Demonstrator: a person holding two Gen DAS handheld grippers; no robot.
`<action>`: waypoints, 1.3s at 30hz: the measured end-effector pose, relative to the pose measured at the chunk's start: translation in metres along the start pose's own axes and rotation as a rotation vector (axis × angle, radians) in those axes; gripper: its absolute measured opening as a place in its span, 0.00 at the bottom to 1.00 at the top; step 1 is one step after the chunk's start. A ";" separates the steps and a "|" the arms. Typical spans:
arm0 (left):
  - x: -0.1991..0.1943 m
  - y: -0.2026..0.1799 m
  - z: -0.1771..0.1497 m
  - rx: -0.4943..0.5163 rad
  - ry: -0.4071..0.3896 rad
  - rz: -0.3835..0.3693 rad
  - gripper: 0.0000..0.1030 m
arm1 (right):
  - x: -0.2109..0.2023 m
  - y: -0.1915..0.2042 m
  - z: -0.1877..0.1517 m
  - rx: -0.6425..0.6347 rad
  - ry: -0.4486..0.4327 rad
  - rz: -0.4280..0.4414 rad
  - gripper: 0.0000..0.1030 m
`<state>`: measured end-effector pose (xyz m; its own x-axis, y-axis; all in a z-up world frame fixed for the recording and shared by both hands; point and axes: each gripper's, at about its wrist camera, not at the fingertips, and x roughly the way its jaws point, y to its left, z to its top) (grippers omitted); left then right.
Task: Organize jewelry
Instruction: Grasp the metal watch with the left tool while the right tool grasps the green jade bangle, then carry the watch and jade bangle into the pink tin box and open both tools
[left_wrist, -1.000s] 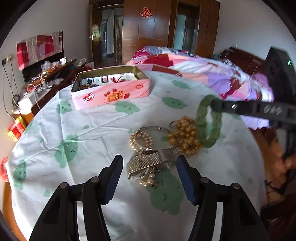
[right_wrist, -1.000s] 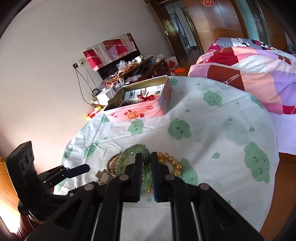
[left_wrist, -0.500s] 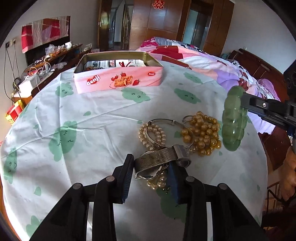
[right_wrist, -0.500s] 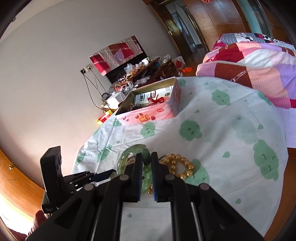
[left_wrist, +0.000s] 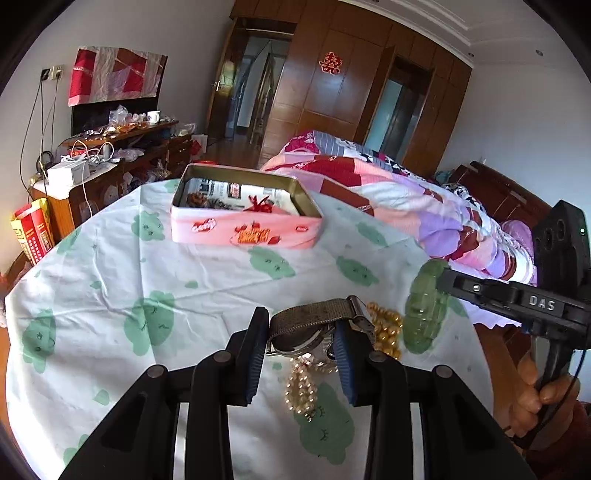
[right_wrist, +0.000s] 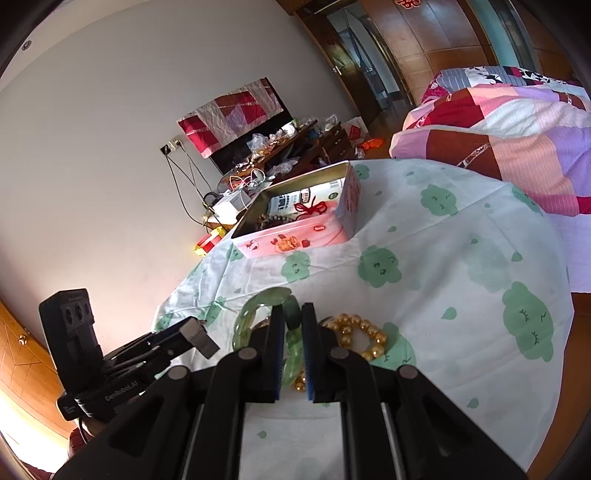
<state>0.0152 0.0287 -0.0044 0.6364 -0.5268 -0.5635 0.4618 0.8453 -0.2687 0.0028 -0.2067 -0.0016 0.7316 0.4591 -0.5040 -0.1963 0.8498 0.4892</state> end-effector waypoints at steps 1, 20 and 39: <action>-0.001 -0.001 0.003 -0.002 -0.007 -0.005 0.34 | 0.000 0.000 0.002 0.002 -0.002 0.001 0.12; 0.022 0.029 0.060 -0.116 -0.094 0.013 0.34 | 0.034 0.005 0.069 0.025 -0.083 0.012 0.12; 0.155 0.096 0.126 -0.389 0.042 0.000 0.34 | 0.171 -0.027 0.142 0.087 0.005 -0.061 0.12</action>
<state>0.2362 0.0174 -0.0188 0.6067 -0.5299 -0.5926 0.1879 0.8199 -0.5408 0.2255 -0.1879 -0.0002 0.7369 0.4091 -0.5382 -0.0943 0.8505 0.5174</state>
